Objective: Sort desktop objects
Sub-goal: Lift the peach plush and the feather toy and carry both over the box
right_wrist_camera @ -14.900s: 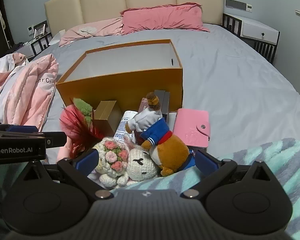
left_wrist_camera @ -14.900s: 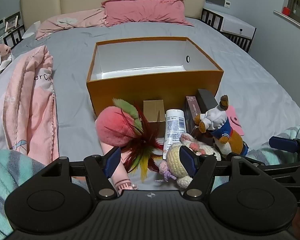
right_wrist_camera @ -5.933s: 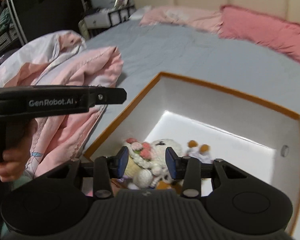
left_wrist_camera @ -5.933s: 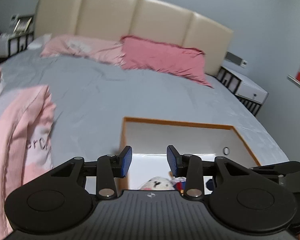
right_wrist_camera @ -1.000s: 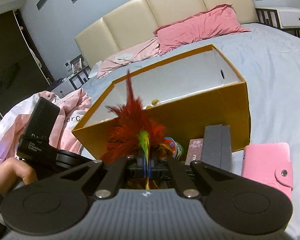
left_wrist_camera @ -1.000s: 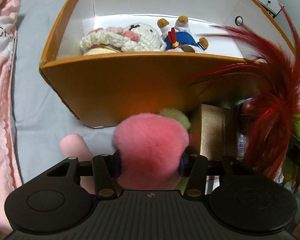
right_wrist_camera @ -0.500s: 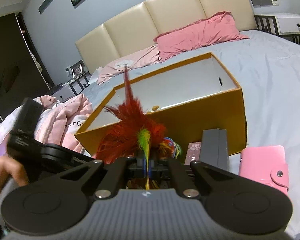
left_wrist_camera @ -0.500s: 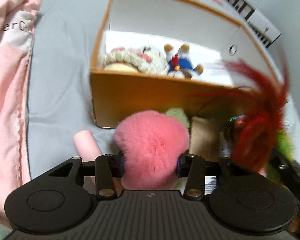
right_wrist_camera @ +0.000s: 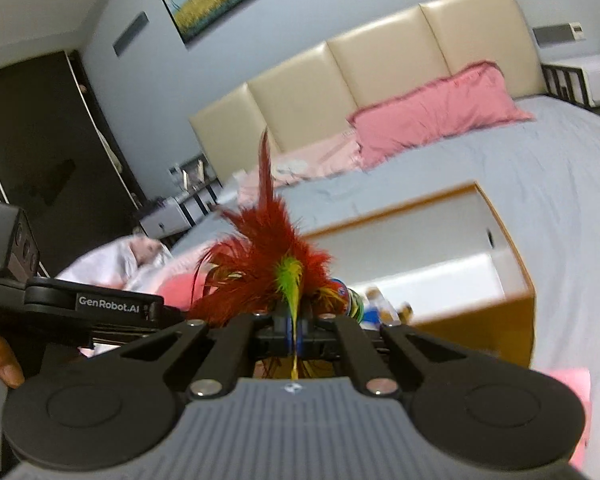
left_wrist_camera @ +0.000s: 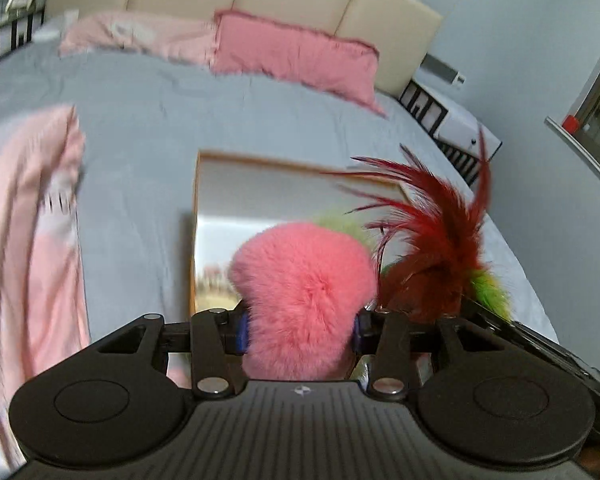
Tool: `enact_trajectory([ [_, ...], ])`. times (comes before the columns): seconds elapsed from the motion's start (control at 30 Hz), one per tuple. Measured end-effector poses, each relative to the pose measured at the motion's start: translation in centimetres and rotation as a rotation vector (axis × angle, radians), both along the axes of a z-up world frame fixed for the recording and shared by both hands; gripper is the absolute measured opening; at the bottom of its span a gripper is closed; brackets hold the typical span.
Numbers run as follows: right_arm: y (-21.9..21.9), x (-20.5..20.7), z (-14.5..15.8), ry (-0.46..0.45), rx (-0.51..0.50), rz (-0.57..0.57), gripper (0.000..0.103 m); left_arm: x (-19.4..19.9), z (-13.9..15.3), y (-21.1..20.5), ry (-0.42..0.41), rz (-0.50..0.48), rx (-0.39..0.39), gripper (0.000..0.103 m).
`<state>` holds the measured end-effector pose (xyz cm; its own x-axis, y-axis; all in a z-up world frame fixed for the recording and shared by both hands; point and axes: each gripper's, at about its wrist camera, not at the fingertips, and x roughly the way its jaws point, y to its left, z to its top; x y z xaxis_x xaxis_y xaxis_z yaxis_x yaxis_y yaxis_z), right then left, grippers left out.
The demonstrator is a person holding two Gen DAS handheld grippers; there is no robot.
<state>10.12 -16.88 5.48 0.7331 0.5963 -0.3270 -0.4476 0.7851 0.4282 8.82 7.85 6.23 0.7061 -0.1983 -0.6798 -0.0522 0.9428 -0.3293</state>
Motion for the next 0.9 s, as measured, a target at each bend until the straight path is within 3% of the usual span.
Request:
enact_trajectory([
  [0.23,1.3,4.0,2.3,-0.023,-0.012,-0.015,0.001,5.8,1.3,1.2,-0.06,0.035,0.053,0.05],
  [0.37,2.1,7.7,2.3,0.008,0.006,-0.024,0.001,9.8,0.1,2.0,-0.025,0.071,0.121,0.05],
  [0.53,2.6,12.3,0.6,0.083,0.031,-0.055,0.001,12.8,-2.8,0.9,0.035,0.03,0.187,0.05],
  [0.63,2.9,14.7,-0.9,0.141,0.035,-0.052,0.001,14.0,-4.7,0.1,0.072,0.022,0.278,0.05],
  [0.9,4.1,19.0,-4.3,0.269,0.04,-0.02,0.001,14.2,-7.6,-1.6,0.109,-0.02,0.416,0.051],
])
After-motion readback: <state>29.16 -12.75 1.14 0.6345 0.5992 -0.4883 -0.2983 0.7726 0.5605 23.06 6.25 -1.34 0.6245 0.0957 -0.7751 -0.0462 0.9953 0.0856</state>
